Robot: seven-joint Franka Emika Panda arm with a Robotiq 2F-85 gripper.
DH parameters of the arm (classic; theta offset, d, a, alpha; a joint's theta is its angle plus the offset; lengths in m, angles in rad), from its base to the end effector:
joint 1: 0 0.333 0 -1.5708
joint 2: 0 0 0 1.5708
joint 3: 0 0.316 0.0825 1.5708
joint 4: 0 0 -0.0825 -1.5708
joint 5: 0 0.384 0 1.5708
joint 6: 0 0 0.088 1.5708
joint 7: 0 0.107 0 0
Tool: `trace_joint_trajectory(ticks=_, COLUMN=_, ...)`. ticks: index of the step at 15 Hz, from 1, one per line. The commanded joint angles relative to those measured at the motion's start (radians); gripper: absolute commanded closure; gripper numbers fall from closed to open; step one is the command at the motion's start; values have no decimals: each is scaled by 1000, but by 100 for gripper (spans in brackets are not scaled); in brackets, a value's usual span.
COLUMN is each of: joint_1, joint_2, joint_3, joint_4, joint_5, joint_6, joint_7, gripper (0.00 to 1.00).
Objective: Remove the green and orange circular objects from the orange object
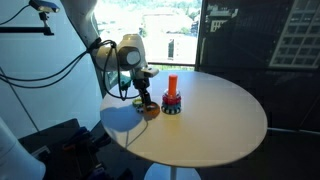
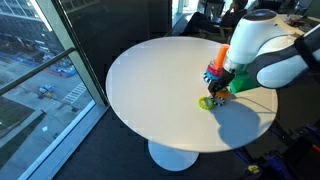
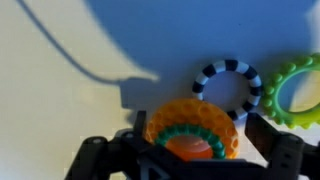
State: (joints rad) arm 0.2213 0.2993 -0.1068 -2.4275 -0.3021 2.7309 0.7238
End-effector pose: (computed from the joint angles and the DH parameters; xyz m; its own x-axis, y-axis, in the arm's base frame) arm 0.4851 0.0648 0.1856 0.9452 -0.3152 0.0848 -0.3240 -0.9377 0.1256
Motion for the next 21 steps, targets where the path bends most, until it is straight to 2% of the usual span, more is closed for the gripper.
trace_joint_trajectory(ticks=1, joint_1=17, joint_2=-3, joint_3=-20, joint_4=20, joint_5=-24, joint_6=-55, joint_7=-7, gripper=0)
trace_joint_trajectory(ticks=6, joint_1=-16, joint_2=-30, joint_3=13, joint_4=38, joint_5=18, joint_6=-193, joint_7=-91, gripper=0)
trace_joint_trajectory(ticks=12, joint_1=-71, joint_2=-75, joint_3=50, joint_4=71, joint_5=104, joint_6=-319, joint_7=-255, gripper=0)
trace_joint_trajectory(ticks=16, joint_1=-102, joint_2=-115, joint_3=65, joint_4=108, joint_5=155, joint_6=-468, joint_7=-351, gripper=0)
trace_joint_trajectory(ticks=21, joint_1=-129, joint_2=-192, joint_3=75, joint_4=145, joint_5=203, joint_6=-637, joint_7=-371, gripper=0)
